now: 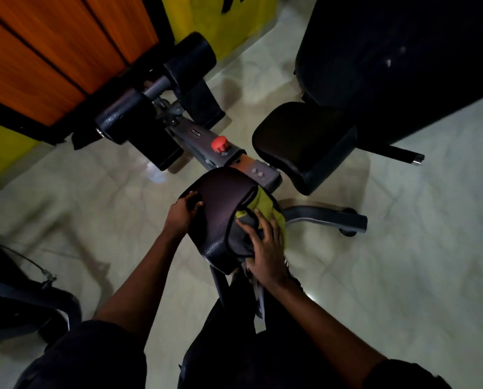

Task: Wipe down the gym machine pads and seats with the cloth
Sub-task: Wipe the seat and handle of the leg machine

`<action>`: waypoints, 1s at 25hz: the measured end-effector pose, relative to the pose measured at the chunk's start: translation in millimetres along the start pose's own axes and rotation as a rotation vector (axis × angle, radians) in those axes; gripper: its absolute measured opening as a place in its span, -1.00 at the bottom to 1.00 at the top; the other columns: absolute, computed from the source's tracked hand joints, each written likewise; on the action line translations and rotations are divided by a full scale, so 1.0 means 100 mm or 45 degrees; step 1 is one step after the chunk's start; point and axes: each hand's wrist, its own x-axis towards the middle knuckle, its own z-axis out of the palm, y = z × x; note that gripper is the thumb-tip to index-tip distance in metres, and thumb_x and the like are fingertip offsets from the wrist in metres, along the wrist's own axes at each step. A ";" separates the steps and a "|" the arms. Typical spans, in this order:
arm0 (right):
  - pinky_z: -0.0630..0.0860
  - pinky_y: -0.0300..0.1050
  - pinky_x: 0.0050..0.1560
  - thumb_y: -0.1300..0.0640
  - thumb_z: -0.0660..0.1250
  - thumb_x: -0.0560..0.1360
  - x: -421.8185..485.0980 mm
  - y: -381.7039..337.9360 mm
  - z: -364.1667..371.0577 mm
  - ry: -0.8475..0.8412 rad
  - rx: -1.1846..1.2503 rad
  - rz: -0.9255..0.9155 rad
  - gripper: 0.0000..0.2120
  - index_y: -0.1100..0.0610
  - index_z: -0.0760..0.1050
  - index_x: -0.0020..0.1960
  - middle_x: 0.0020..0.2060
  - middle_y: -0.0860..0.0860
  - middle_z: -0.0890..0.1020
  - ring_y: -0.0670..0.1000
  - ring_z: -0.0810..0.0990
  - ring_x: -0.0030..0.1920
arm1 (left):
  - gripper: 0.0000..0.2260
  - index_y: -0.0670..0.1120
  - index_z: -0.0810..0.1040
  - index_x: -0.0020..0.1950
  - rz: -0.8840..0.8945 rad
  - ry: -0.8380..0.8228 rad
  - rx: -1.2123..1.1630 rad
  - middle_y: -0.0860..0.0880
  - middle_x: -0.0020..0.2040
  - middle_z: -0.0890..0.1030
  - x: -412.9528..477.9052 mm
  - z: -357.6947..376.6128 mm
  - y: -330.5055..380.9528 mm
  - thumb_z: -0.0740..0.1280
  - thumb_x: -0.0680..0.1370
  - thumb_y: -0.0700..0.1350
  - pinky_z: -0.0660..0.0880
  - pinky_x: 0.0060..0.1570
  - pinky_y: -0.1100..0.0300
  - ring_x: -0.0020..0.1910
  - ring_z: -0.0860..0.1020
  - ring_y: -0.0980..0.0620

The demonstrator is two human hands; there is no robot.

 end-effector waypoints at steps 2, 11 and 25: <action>0.28 0.27 0.44 0.19 0.47 0.16 0.17 0.06 -0.09 0.063 0.028 0.124 -0.08 -0.15 0.33 0.49 0.54 0.02 0.21 0.23 0.17 0.53 | -0.57 -0.07 0.46 0.45 0.138 -0.031 0.077 -0.02 0.48 0.40 -0.04 0.03 0.07 0.30 0.58 -0.26 0.33 0.33 0.16 0.43 0.41 -0.04; 0.44 0.23 0.26 0.28 0.49 0.28 0.61 0.21 -0.55 0.233 -0.019 0.419 -0.16 -0.15 0.35 0.48 0.51 0.12 0.26 0.26 0.40 0.34 | -0.59 -0.02 0.51 0.41 0.278 -0.028 0.046 0.00 0.36 0.55 -0.23 0.13 0.72 0.27 0.55 -0.22 0.42 0.25 0.16 0.30 0.53 -0.03; 0.30 0.24 0.38 0.00 0.47 0.28 1.93 1.20 -1.27 0.209 -0.279 0.107 -0.44 -0.14 0.52 0.28 0.34 0.01 0.48 0.20 0.35 0.41 | -0.65 -0.10 0.47 0.40 0.156 0.049 -0.099 -0.15 0.30 0.58 0.07 0.60 1.46 0.24 0.61 -0.14 0.43 0.14 0.14 0.25 0.54 -0.14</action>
